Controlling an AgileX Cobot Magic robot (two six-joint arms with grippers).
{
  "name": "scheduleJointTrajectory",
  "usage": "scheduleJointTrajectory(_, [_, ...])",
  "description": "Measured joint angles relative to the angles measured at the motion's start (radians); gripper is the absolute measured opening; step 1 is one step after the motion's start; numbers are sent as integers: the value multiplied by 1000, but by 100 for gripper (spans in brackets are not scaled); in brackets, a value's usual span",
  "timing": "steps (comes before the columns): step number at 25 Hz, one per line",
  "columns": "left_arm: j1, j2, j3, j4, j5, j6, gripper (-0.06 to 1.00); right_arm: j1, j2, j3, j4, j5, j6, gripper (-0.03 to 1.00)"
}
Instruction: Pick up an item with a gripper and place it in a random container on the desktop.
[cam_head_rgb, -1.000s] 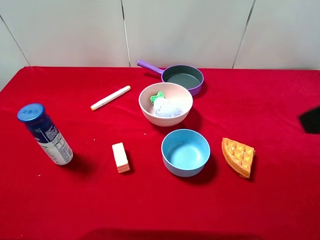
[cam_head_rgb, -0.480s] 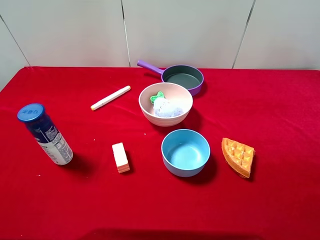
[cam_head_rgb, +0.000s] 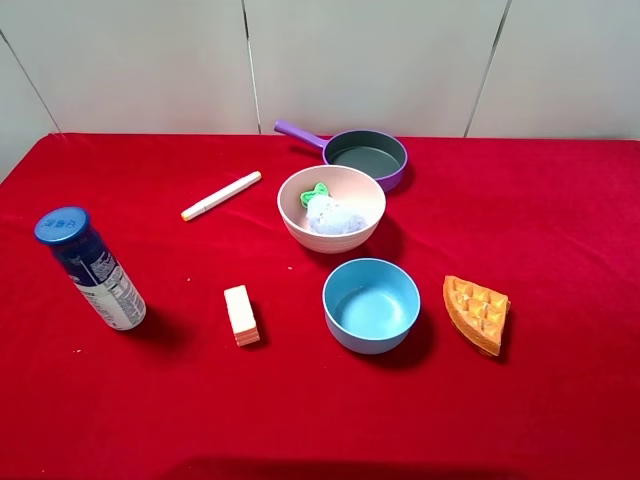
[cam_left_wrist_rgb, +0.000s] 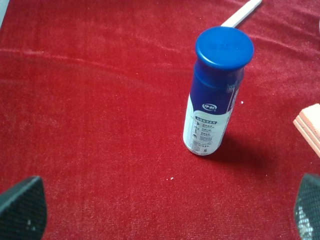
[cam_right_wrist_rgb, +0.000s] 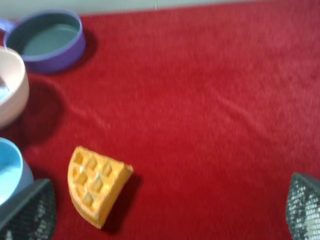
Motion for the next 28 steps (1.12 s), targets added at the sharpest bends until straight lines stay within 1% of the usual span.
scheduleJointTrajectory(28, [0,0,0,0,0,0,99,0,-5,1,0,-8,0,69])
